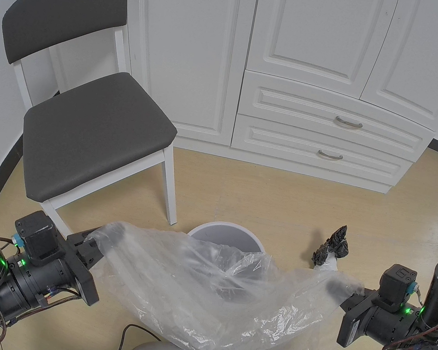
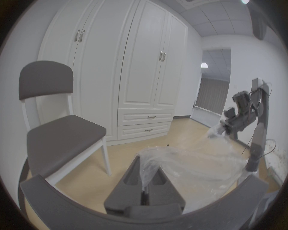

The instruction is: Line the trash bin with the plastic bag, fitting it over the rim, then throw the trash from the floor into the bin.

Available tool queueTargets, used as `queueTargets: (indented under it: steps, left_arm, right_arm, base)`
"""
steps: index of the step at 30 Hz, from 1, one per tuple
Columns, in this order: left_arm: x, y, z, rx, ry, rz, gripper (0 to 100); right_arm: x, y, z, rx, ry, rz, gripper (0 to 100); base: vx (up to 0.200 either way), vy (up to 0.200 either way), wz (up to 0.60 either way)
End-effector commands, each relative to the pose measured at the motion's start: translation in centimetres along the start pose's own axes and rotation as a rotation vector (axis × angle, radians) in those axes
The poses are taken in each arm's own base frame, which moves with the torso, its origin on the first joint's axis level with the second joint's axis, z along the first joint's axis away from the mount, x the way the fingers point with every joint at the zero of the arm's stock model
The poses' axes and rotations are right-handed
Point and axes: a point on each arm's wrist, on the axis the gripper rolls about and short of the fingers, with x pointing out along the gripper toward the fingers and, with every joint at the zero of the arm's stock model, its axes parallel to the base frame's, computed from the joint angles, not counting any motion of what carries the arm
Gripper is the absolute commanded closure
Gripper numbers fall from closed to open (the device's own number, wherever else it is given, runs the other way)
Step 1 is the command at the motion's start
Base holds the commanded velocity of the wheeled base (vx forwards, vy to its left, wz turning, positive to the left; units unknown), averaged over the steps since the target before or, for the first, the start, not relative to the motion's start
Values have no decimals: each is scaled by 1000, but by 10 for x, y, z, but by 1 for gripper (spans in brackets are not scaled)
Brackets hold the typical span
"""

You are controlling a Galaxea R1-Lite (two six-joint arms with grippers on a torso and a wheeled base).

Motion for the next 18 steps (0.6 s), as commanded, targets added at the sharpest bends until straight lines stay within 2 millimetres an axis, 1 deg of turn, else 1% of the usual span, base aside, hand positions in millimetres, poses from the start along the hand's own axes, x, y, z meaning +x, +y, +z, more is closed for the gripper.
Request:
queueTargets:
  steps: [1, 6, 13, 18]
  left_arm:
    - [-5, 10, -5, 39, 20, 53, 100]
    - [-6, 14, -5, 45, 21, 77, 100]
    - [-6, 18, -5, 70, 22, 99, 100]
    - [-12, 21, 0, 80, -1, 90, 100]
  right_arm:
    - [-9, -8, 2, -7, -32, -24, 100]
    - [-16, -13, -3, -42, -33, -36, 100]
    - [-19, -14, -7, -79, -28, -40, 100]
    - [-23, -16, -9, -88, -29, -40, 100]
  base:
    - [0, 0, 0]
    - [0, 0, 0]
    - [0, 0, 0]
    - [0, 0, 0]
